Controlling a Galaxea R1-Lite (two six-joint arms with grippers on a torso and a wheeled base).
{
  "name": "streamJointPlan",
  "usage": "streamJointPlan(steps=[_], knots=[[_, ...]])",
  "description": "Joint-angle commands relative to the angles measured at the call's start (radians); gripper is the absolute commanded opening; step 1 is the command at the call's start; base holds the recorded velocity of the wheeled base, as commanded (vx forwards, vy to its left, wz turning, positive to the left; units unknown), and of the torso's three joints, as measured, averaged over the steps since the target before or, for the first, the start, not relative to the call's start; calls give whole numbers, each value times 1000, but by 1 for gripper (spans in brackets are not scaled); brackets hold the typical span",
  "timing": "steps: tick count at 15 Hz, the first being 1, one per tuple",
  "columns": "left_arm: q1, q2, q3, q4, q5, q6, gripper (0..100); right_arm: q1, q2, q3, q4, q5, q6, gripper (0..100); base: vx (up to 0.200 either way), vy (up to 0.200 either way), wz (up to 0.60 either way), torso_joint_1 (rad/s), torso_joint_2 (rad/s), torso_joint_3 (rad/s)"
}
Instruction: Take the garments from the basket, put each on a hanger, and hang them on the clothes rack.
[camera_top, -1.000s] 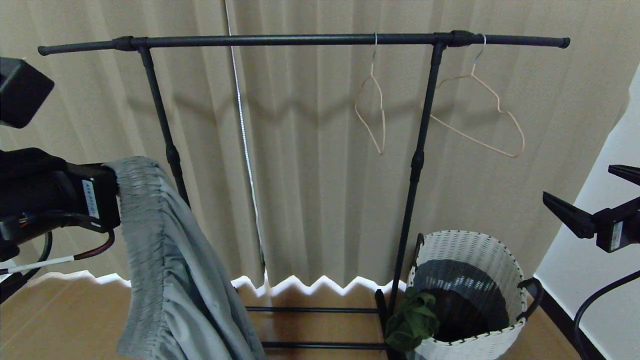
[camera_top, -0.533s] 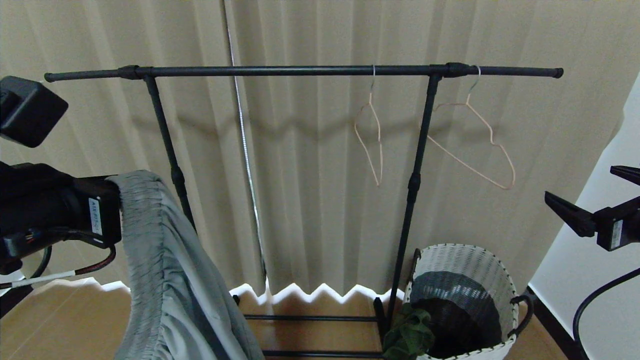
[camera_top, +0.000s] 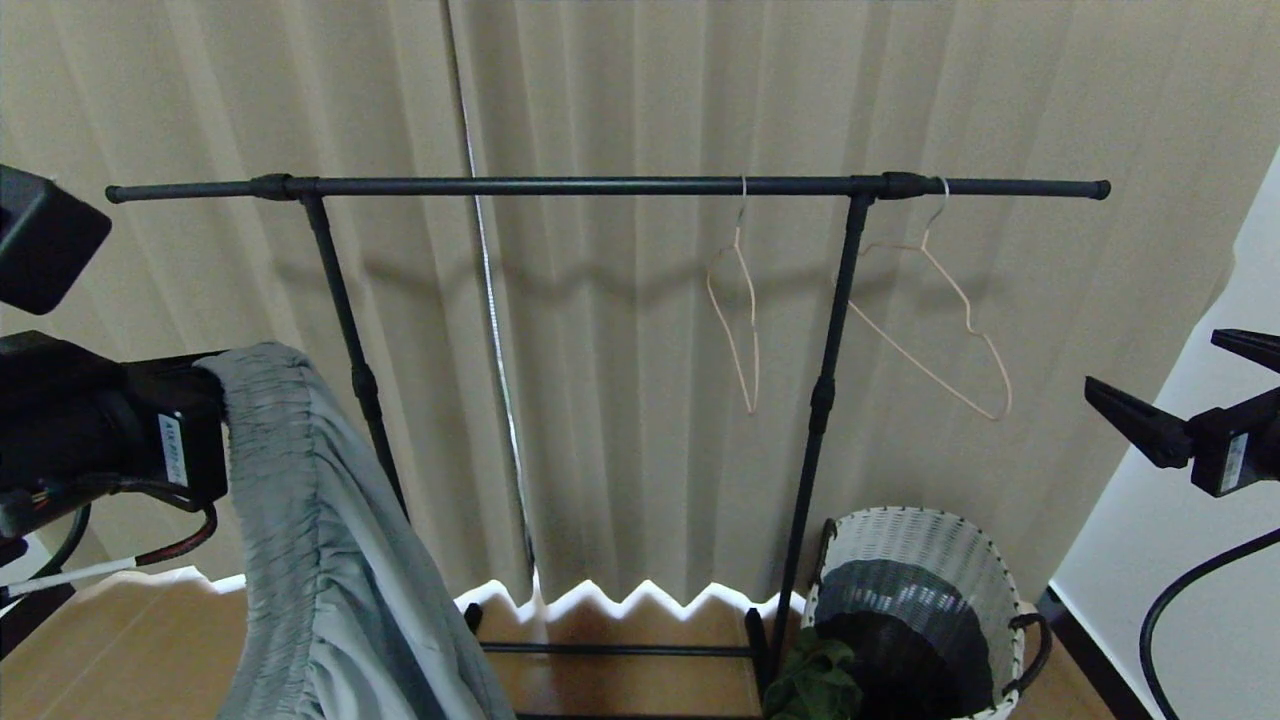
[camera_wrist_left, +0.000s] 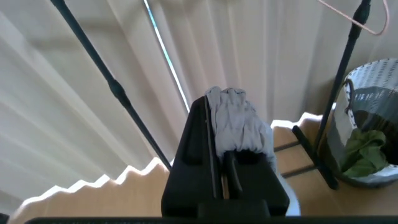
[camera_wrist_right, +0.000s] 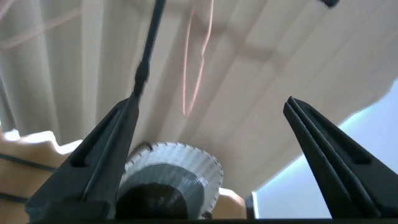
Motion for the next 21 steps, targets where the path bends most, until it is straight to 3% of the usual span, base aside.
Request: streamJointPlan(steps=[1, 4, 8, 14, 21], knots=[[1, -4, 31, -39, 2, 9, 0, 0, 4, 0, 0, 5, 0, 100, 0, 0, 0, 0, 0, 0], [-1, -4, 60, -105, 0, 9, 0, 0, 16, 1, 0, 2, 0, 100, 0, 0, 0, 0, 0, 0], [1, 2, 72, -108, 2, 6, 0, 2, 19, 4, 2, 2, 0, 100, 0, 0, 0, 0, 0, 0], [-5, -1, 82, -108, 2, 9, 0, 2, 21, 6, 3, 4, 0, 100, 0, -200, 0, 6, 3, 2], [-4, 5, 74, -110, 0, 6, 0, 0, 39, 4, 2, 2, 0, 100, 0, 0, 0, 0, 0, 0]])
